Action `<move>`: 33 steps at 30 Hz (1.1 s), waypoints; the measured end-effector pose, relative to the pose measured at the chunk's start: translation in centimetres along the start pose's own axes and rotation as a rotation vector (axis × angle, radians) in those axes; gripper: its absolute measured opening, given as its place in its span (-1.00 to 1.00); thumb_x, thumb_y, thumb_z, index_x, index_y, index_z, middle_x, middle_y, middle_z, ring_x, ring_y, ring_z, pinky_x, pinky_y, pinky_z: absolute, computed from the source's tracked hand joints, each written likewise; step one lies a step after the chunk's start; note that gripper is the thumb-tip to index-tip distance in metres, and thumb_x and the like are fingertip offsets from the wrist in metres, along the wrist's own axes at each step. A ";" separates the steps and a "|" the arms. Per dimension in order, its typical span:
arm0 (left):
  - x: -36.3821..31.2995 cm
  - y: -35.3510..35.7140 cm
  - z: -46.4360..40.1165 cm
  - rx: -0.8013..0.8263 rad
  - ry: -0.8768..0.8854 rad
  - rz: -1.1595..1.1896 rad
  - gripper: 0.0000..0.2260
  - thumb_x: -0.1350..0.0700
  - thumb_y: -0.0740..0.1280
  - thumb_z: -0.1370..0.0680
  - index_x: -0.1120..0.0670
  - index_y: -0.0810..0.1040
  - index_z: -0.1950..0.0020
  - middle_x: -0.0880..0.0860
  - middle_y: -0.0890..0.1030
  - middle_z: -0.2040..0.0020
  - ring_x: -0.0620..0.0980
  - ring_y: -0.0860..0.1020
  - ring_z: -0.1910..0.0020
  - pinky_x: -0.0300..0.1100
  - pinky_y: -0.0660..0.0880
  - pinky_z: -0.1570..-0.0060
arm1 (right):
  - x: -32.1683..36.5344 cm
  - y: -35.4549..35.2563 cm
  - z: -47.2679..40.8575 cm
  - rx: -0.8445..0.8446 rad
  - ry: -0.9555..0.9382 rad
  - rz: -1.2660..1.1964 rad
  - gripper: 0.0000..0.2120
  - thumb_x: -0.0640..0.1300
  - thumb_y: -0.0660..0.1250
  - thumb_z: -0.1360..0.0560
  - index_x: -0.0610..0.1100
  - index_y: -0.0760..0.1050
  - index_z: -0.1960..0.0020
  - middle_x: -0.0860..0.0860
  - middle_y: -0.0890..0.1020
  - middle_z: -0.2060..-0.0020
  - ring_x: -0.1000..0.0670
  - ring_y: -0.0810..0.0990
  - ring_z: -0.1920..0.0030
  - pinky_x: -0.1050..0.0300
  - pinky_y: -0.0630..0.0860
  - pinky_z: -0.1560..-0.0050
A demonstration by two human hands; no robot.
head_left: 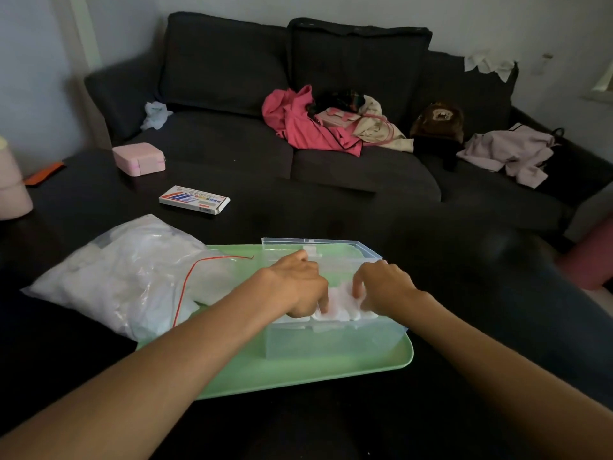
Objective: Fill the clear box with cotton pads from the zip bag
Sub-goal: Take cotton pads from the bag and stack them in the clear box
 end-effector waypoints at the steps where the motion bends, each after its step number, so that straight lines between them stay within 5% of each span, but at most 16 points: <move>1: -0.1 0.0 0.0 0.004 -0.001 -0.006 -0.56 0.24 0.09 -0.58 -0.18 0.43 -0.35 0.01 0.48 -0.28 0.02 0.31 -0.28 -0.13 0.21 -0.33 | 0.1 0.0 0.0 -0.005 -0.053 0.100 -0.79 -0.20 0.30 -0.51 -0.13 0.54 -0.13 -0.09 0.56 -0.11 -0.11 0.54 -0.10 0.09 0.46 -0.02; 4: -0.1 -0.2 0.1 0.013 -0.010 0.002 -0.57 0.22 0.09 -0.59 -0.19 0.44 -0.34 0.00 0.47 -0.27 0.03 0.30 -0.26 -0.14 0.21 -0.32 | 0.2 -0.6 -0.1 -0.037 -0.239 0.278 -0.83 -0.19 0.35 -0.49 -0.10 0.56 -0.08 -0.04 0.58 -0.05 -0.08 0.57 -0.06 0.13 0.42 0.05; 8: 0.1 -0.2 0.1 0.015 -0.004 0.014 -0.57 0.23 0.09 -0.59 -0.19 0.45 -0.33 -0.02 0.48 -0.27 0.02 0.33 -0.22 -0.12 0.23 -0.32 | -0.5 -1.6 -0.7 0.059 -0.387 0.179 -0.74 -0.19 0.45 -0.41 0.01 0.59 -0.08 0.03 0.62 0.04 0.00 0.57 0.01 0.21 0.37 0.13; 12: 0.0 -0.3 0.3 -0.015 0.004 0.024 -0.51 0.29 0.09 -0.56 -0.19 0.43 -0.35 0.01 0.53 -0.15 0.01 0.30 -0.05 -0.18 0.25 -0.26 | -0.8 -0.2 -1.4 0.143 -0.392 0.164 -0.59 -0.12 0.48 -0.37 0.03 0.55 -0.20 0.00 0.63 0.00 0.00 0.54 0.04 0.21 0.35 0.12; 20: -0.4 -0.4 0.4 0.005 -0.016 0.055 -0.49 0.31 0.11 -0.55 -0.16 0.41 -0.38 0.04 0.53 -0.24 0.09 0.34 -0.21 -0.19 0.31 -0.17 | -1.0 0.0 -1.6 0.175 -0.370 0.102 -0.60 -0.12 0.50 -0.35 0.00 0.56 -0.17 0.01 0.63 0.00 -0.01 0.56 0.01 0.19 0.42 0.06; 24: 0.7 -2.0 3.6 -0.225 -0.060 0.343 -0.58 0.19 0.21 -0.56 -0.21 0.43 -0.34 -0.06 0.43 -0.38 0.01 0.35 -0.36 -0.04 0.33 -0.30 | -2.0 -2.6 -0.6 0.121 -0.281 -0.058 -0.67 -0.19 0.52 -0.34 0.00 0.61 -0.07 0.04 0.65 0.01 0.05 0.61 0.03 0.12 0.53 -0.06; 29: 4.6 -1.1 13.7 -0.846 -0.463 0.584 -0.79 0.03 0.43 -0.40 -0.22 0.54 0.04 -0.23 0.55 0.01 -0.14 0.50 -0.06 -0.08 0.45 0.01 | 1.5 -6.0 2.6 -0.128 -0.334 -0.409 -0.82 -0.13 0.47 -0.40 0.07 0.62 0.03 0.14 0.66 0.14 0.21 0.60 0.17 0.19 0.57 0.02; 33: 6.5 1.4 17.5 -0.688 -0.897 0.569 -0.70 -0.18 0.51 -0.25 -0.13 0.45 0.22 -0.19 0.43 0.14 -0.04 0.51 0.01 -0.14 0.37 0.14 | 7.5 -5.8 5.0 -0.230 -0.410 -0.531 -0.83 -0.13 0.43 -0.41 0.07 0.65 0.03 0.13 0.67 0.17 0.17 0.62 0.16 0.15 0.56 0.02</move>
Point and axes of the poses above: each hand's wrist, its own z-axis away from the middle knuckle, its own y-axis out of the palm, x = y × z, the point moved 2 cm from there along -z, towards the middle knuckle
